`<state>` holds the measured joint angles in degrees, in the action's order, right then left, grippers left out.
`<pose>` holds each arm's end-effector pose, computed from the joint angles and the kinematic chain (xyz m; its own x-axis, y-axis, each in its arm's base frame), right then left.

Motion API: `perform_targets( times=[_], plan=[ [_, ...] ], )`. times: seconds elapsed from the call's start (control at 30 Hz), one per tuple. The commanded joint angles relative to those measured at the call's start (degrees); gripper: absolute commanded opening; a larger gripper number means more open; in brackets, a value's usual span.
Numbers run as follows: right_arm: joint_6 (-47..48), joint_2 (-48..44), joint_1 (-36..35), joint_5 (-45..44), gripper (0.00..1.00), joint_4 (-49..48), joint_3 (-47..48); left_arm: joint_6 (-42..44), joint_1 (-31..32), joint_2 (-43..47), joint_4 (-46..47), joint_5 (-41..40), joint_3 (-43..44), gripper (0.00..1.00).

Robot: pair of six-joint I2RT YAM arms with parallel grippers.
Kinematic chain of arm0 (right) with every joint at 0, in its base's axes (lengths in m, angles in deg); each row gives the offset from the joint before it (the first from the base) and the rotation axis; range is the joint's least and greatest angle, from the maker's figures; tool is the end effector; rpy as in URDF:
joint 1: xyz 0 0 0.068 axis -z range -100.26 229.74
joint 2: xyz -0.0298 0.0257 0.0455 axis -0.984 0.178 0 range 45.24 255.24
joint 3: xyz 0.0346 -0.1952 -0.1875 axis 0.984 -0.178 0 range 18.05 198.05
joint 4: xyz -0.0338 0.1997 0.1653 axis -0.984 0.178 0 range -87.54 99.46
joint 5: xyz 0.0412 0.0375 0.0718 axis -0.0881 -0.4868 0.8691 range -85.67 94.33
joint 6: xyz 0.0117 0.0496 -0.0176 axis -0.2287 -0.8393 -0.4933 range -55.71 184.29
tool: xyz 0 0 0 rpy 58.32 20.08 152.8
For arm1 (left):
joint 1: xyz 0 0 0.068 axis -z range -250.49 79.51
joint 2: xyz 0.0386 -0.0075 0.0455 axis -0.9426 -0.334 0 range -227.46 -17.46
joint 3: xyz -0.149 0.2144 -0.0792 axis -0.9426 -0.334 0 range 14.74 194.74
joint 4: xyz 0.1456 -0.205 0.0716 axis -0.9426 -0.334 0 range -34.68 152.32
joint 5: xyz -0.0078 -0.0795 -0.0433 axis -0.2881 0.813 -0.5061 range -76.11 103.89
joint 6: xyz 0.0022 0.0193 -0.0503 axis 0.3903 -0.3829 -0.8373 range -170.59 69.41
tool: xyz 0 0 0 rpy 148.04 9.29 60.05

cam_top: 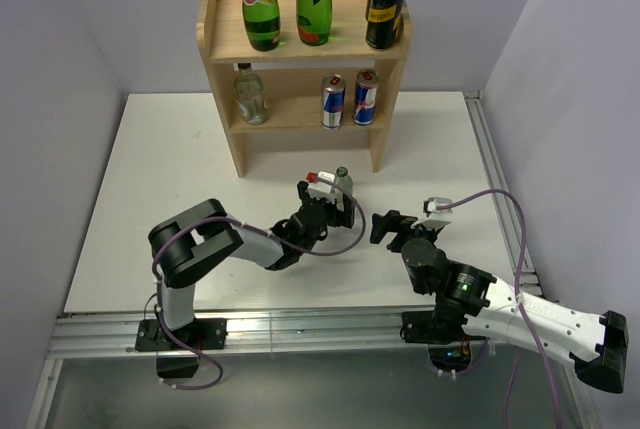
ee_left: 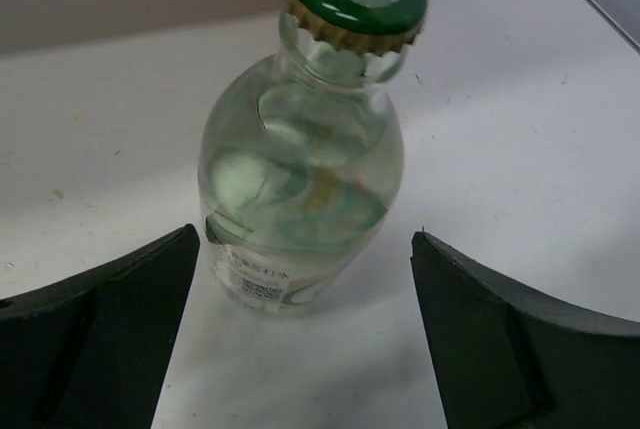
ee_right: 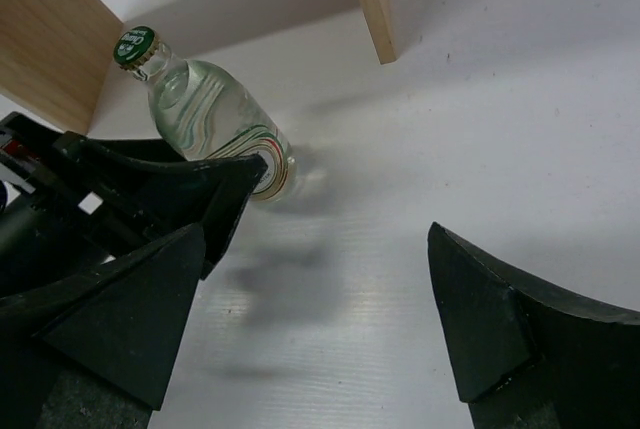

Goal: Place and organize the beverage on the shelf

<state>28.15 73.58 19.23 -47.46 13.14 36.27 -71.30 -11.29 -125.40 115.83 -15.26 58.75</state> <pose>0.0878 0.0986 0.2208 -0.2455 0.3070 -0.9195 -0.0397 0.9445 0.3260 0.2023 -0.3057 0.1520 -0.2652 -0.1585 -0.9511 0.4395 0.8581 -0.2655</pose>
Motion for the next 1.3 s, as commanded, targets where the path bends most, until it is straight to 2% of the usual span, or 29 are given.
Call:
perform_targets(
  times=[0.0,0.37,0.63,0.67,0.77,0.8,0.9,0.97,1.0,1.07,1.27],
  plan=[
    [-0.25,-0.04,-0.13,-1.21,0.99,-1.89,-0.81,2.25,-0.66,-1.04,3.00,-0.03,3.01,0.94],
    [-0.16,0.40,-0.13,-1.12,0.99,-2.33,-0.73,3.83,-2.07,-6.05,2.47,1.11,8.99,0.93],
    [-0.16,0.14,-0.13,-1.12,0.99,-2.33,-0.82,4.54,-2.42,-9.22,1.50,-0.73,11.80,0.86],
    [-0.16,0.23,-0.13,-1.03,0.99,-2.33,-0.82,4.45,-2.51,-9.30,1.42,-1.00,11.89,0.84],
    [-0.25,0.23,-0.13,-1.03,0.99,-2.33,-0.82,4.36,-2.68,-9.31,1.07,-1.96,11.71,0.67],
    [-0.33,0.31,-0.22,-1.12,0.99,-2.33,-0.82,4.45,-2.69,-8.96,1.15,-2.32,11.54,0.52],
    [-0.25,0.49,-0.13,-1.21,0.99,-2.24,-0.82,4.62,-2.77,-7.38,0.36,-3.81,10.84,0.18],
    [-0.25,0.40,-0.13,-1.12,0.99,-2.24,-0.82,4.89,-2.77,-5.89,-1.47,-5.83,10.40,0.12],
    [-0.25,0.49,-0.13,-1.21,0.99,-2.24,-0.82,4.72,-2.77,-3.88,-3.14,-6.97,10.66,0.03],
    [-0.16,0.40,-0.13,-1.03,0.99,-2.33,-0.82,5.67,-2.77,-1.41,-6.04,-8.99,10.14,0.00],
    [-0.16,0.67,-0.22,-1.12,0.99,-2.42,-0.73,9.10,-3.30,9.40,-14.22,-14.70,11.01,0.00]
  ],
)
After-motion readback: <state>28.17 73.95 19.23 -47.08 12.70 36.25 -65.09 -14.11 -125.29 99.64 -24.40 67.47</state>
